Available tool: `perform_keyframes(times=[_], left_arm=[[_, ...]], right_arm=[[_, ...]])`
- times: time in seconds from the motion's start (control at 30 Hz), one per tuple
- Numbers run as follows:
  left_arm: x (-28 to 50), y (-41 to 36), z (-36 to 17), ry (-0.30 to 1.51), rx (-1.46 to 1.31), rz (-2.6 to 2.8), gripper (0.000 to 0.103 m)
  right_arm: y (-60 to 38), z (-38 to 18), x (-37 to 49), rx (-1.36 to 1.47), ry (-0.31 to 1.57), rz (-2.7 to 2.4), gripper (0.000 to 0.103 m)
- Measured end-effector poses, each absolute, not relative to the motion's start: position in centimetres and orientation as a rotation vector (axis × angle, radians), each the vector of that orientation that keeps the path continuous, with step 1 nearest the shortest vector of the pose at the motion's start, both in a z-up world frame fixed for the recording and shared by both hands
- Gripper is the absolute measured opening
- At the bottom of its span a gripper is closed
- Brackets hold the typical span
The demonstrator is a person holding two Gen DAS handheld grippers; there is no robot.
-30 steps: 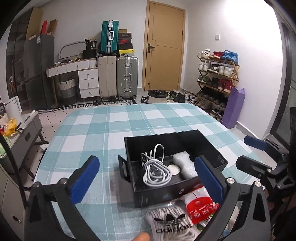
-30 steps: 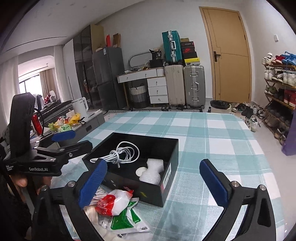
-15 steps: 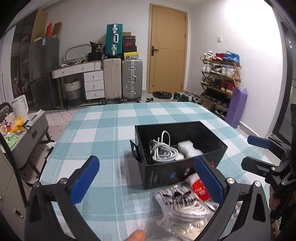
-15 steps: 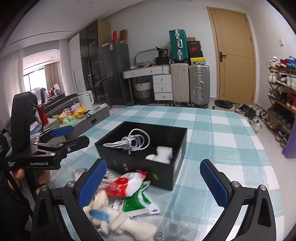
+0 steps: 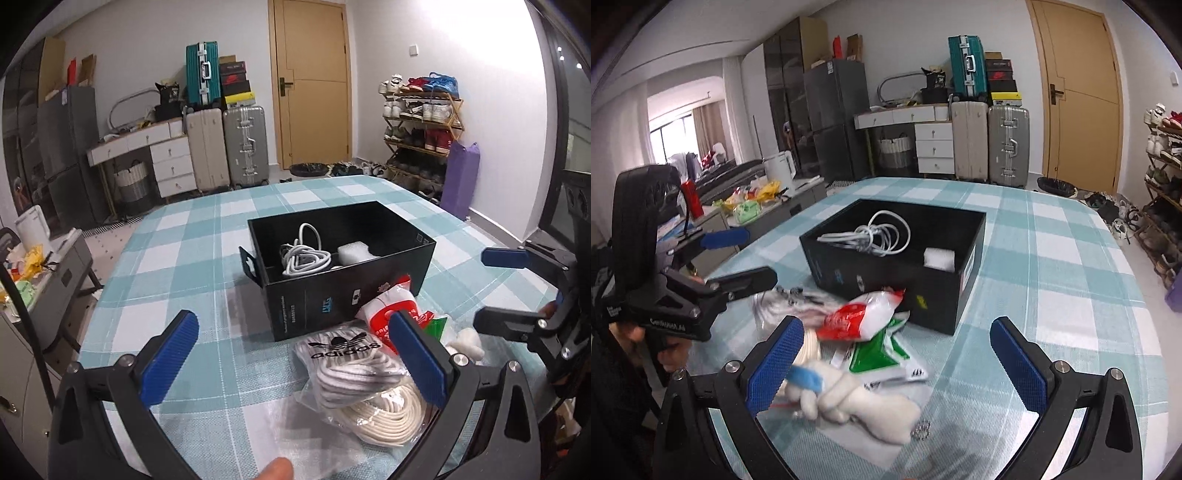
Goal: Organize soft objects
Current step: 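Move the right tool to the white plush toy and grasp it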
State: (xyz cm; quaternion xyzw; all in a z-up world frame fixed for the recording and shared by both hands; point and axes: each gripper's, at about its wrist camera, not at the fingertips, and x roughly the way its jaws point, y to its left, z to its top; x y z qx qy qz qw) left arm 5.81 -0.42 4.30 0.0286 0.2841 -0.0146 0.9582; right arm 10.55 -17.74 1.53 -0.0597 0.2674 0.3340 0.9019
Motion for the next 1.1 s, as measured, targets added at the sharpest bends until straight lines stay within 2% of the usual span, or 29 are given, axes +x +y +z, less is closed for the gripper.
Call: perform_keyframes(times=[1.1], left_arm=[[5.3,-1.1,3.1,0.644,0.044,-0.141,0.103]], right_arm=[[-15.9,-0.6,9.4,-0.289,0.634,0.785,0.103]])
